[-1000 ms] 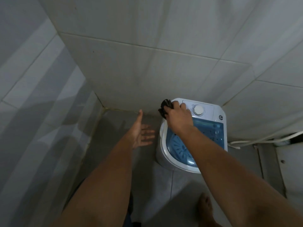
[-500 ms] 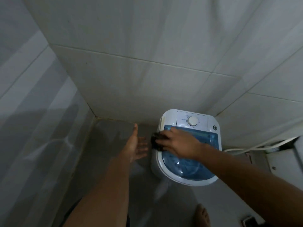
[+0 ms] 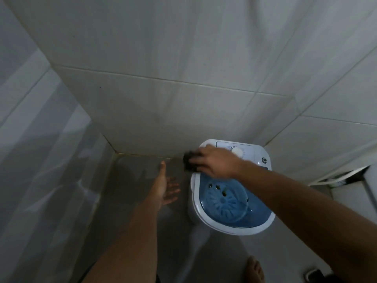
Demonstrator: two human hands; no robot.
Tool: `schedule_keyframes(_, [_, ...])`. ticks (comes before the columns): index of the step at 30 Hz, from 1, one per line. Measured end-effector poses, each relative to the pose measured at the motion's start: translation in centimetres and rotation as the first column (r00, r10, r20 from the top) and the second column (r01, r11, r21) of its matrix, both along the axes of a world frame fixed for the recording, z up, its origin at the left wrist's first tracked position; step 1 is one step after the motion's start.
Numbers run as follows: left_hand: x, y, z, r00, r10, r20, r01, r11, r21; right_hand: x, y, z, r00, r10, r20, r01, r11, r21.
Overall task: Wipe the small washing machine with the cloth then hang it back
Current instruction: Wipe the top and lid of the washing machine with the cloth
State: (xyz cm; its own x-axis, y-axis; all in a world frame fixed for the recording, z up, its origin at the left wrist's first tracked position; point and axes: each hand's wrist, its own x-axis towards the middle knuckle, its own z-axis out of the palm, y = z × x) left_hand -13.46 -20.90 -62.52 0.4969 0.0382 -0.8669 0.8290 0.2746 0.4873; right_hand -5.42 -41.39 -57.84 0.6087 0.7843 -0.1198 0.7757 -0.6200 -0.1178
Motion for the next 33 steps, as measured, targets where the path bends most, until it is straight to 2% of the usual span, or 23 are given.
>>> schedule_keyframes(3, [-0.1,0.1,-0.2,1.0,-0.015,-0.005,0.015,1.0,0.002,4.4,0.2,1.3,0.925,-0.365,0.105,0.364,0.931,0.028])
schedule_keyframes(5, [-0.2,0.1,-0.5,0.999,-0.043,-0.028,0.043,0.999,0.005,4.4,0.9,0.7,0.895,-0.434,0.1,0.441,0.896,-0.059])
schedule_keyframes(7, [-0.9,-0.1,-0.5,0.99,-0.121,-0.072,0.122,0.993,0.0,2.5,2.0,0.0,0.944,-0.319,0.088,0.329,0.934,-0.138])
schedule_keyframes(9, [-1.7,-0.4,-0.3,0.972,-0.216,-0.094,0.21,0.976,-0.064,-0.1,3.3,0.0,0.996,-0.09,-0.023,0.083,0.971,-0.223])
schedule_keyframes(11, [-2.0,-0.8,-0.4,0.963,-0.262,-0.068,0.254,0.962,-0.103,-1.0,5.2,1.1,0.985,0.052,-0.162,-0.111,0.918,-0.38])
schedule_keyframes(12, [-2.0,-1.0,-0.4,0.961,-0.272,-0.052,0.266,0.959,-0.101,-0.3,6.2,1.8,0.985,0.043,-0.169,-0.114,0.891,-0.44])
schedule_keyframes(15, [-1.9,-1.6,-0.5,0.959,-0.283,-0.015,0.282,0.958,-0.046,3.6,7.7,3.2,0.99,-0.143,0.012,0.128,0.842,-0.524])
schedule_keyframes(17, [-1.9,-1.8,-0.4,0.96,-0.28,-0.003,0.28,0.96,-0.014,5.2,8.0,3.7,0.972,-0.216,0.089,0.228,0.793,-0.565])
schedule_keyframes(19, [-2.0,-2.1,-0.4,0.959,-0.282,0.012,0.282,0.959,0.02,5.0,9.2,3.8,0.979,-0.199,0.052,0.187,0.756,-0.627])
schedule_keyframes(22, [-2.0,-2.3,-0.5,0.958,-0.286,0.035,0.283,0.956,0.074,3.1,10.8,3.0,0.99,-0.105,-0.099,0.003,0.7,-0.714])
schedule_keyframes(24, [-2.0,-2.3,-0.5,0.955,-0.292,0.049,0.287,0.953,0.101,3.1,10.1,3.2,0.984,-0.112,-0.138,-0.012,0.732,-0.681])
schedule_keyframes(26, [-1.9,-2.2,-0.6,0.952,-0.298,0.064,0.29,0.95,0.114,4.4,8.1,3.4,0.978,-0.193,-0.08,0.117,0.823,-0.555])
schedule_keyframes(28, [-1.9,-2.2,-0.8,0.95,-0.303,0.072,0.294,0.949,0.117,5.0,5.5,3.2,0.949,-0.315,0.011,0.291,0.862,-0.415])
schedule_keyframes(30, [-1.8,-2.2,-0.8,0.949,-0.306,0.08,0.295,0.948,0.121,3.4,3.2,1.8,0.926,-0.375,0.053,0.374,0.886,-0.273])
schedule_keyframes(32, [-1.8,-2.2,-0.8,0.951,-0.3,0.079,0.291,0.95,0.112,-0.3,1.7,-0.1,0.949,-0.31,0.064,0.316,0.936,-0.155])
schedule_keyframes(33, [-1.8,-2.1,-0.8,0.953,-0.296,0.069,0.289,0.952,0.099,-2.4,1.2,-0.9,0.973,-0.229,0.042,0.232,0.967,-0.107])
